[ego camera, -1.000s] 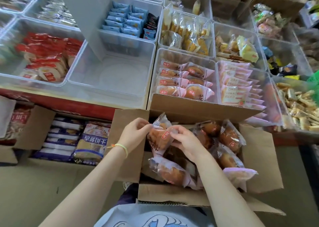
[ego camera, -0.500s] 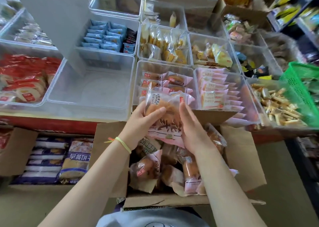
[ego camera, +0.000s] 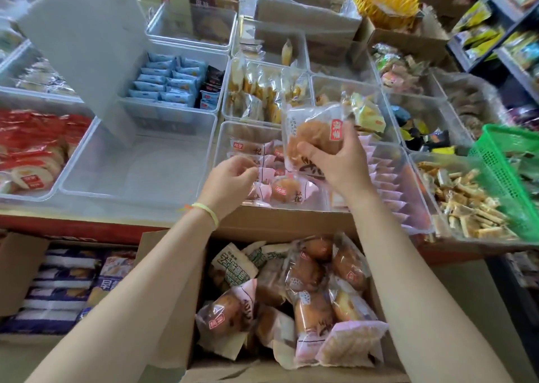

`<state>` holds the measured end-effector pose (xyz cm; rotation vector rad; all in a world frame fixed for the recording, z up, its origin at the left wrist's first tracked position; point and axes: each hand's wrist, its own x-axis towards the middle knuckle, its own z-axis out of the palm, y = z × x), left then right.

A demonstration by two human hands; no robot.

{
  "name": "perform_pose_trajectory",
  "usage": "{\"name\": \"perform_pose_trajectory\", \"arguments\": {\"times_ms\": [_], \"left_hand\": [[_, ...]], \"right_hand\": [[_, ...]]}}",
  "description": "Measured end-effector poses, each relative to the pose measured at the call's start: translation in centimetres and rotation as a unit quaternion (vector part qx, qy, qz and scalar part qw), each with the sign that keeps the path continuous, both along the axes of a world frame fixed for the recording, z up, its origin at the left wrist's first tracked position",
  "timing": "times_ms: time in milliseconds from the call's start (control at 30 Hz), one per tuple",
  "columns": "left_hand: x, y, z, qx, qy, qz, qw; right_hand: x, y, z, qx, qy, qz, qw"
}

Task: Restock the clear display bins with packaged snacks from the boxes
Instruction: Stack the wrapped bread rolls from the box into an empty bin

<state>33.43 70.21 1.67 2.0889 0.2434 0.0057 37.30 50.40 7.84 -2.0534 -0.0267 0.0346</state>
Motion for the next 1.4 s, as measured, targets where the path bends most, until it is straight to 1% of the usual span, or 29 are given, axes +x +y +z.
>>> {"name": "perform_pose_trajectory", "arguments": {"times_ms": [67, 100, 200, 233, 300, 333, 367, 400, 433, 467, 500, 533, 567, 633, 667, 700, 800, 867, 900, 1000, 1033, 1100, 1167, 1200, 1233, 1267, 1333, 1367, 1400], "left_hand": [[1.8, -0.1, -0.2, 0.086, 0.089, -0.062, 0.99], [2.7, -0.3, -0.4, 0.113, 0.123, -0.087, 0.982], [5.2, -0.9, -1.5, 0.146, 0.226, -0.169, 0.948], [5.9, -1.0, -2.0, 0.145, 0.283, -0.209, 0.925], [6.9, -1.5, -3.0, 0.152, 0.401, -0.284, 0.857], [7.3, -1.7, -3.5, 0.16, 0.432, -0.295, 0.837], [7.5, -1.9, -4.0, 0.18, 0.443, -0.295, 0.827], [7.5, -2.0, -4.4, 0.212, 0.437, -0.295, 0.823], [7.6, -2.0, -4.8, 0.245, 0.424, -0.296, 0.82], [7.6, -2.1, -5.3, 0.264, 0.417, -0.299, 0.817], [7.6, -2.0, -5.8, 0.27, 0.424, -0.304, 0.809], [7.7, -1.9, -6.3, 0.261, 0.441, -0.307, 0.802], [7.7, -1.9, -6.6, 0.247, 0.46, -0.306, 0.796], [7.7, -1.9, -7.1, 0.234, 0.478, -0.304, 0.79], [7.7, -1.9, -7.1, 0.236, 0.477, -0.306, 0.789], [7.8, -1.9, -7.3, 0.241, 0.471, -0.306, 0.791], [7.8, -1.7, -7.6, 0.258, 0.455, -0.298, 0.798], [7.9, -1.6, -7.8, 0.252, 0.461, -0.292, 0.799], [8.0, -1.6, -7.9, 0.247, 0.465, -0.292, 0.798], [8.0, -1.7, -7.6, 0.228, 0.474, -0.287, 0.801], [7.9, -1.6, -7.6, 0.222, 0.474, -0.289, 0.802], [7.9, -1.5, -7.7, 0.218, 0.463, -0.295, 0.807], [7.7, -1.7, -7.5, 0.224, 0.441, -0.288, 0.82], [7.5, -1.7, -6.9, 0.226, 0.417, -0.281, 0.834], [7.2, -1.8, -6.0, 0.215, 0.38, -0.258, 0.862], [6.9, -2.0, -5.3, 0.201, 0.304, -0.251, 0.897], [5.6, -1.8, -3.8, 0.139, 0.167, -0.179, 0.96], [4.6, -1.7, -3.2, 0.106, 0.089, -0.135, 0.981], [3.4, -1.6, -2.5, 0.078, 0.021, -0.097, 0.992]], "right_hand": [[3.2, -0.2, -0.8, -0.167, 0.013, 0.056, 0.984], [4.5, 0.0, -1.5, -0.249, 0.035, 0.093, 0.963], [7.4, 0.8, -4.7, -0.456, 0.074, 0.211, 0.862], [8.0, 1.3, -5.6, -0.502, 0.09, 0.253, 0.822], [8.9, 2.4, -7.6, -0.566, 0.143, 0.34, 0.737], [9.2, 2.9, -8.6, -0.585, 0.171, 0.38, 0.696], [9.3, 3.4, -9.6, -0.6, 0.186, 0.411, 0.661], [9.3, 3.8, -10.8, -0.615, 0.184, 0.43, 0.634], [9.4, 3.9, -11.9, -0.623, 0.165, 0.438, 0.627], [9.5, 3.9, -13.0, -0.62, 0.142, 0.433, 0.639], [9.6, 3.6, -13.7, -0.612, 0.114, 0.422, 0.659], [9.9, 3.3, -14.4, -0.61, 0.078, 0.417, 0.669], [10.1, 2.7, -15.0, -0.618, 0.031, 0.417, 0.665], [10.2, 1.5, -16.2, -0.669, -0.064, 0.417, 0.612], [10.1, 1.0, -16.7, -0.691, -0.084, 0.411, 0.589], [10.0, 0.7, -17.3, -0.698, -0.085, 0.406, 0.583], [9.7, 0.8, -18.1, -0.704, -0.059, 0.396, 0.587], [9.8, 1.5, -17.0, -0.695, -0.034, 0.388, 0.604], [9.8, 1.8, -16.5, -0.697, -0.018, 0.382, 0.606], [9.8, 2.5, -15.4, -0.699, 0.011, 0.391, 0.598], [9.7, 2.7, -15.2, -0.689, 0.022, 0.399, 0.605], [9.5, 2.7, -15.1, -0.657, 0.061, 0.41, 0.63], [9.1, 2.6, -14.2, -0.638, 0.097, 0.4, 0.651], [8.8, 2.7, -13.4, -0.63, 0.104, 0.387, 0.665], [8.5, 2.7, -12.6, -0.621, 0.095, 0.374, 0.682], [7.9, 2.6, -11.5, -0.603, 0.074, 0.357, 0.71], [6.0, 2.0, -9.0, -0.51, 0.039, 0.305, 0.803], [4.6, 1.7, -7.6, -0.452, 0.019, 0.274, 0.849], [3.0, 1.5, -6.3, -0.393, -0.008, 0.251, 0.885]]}}
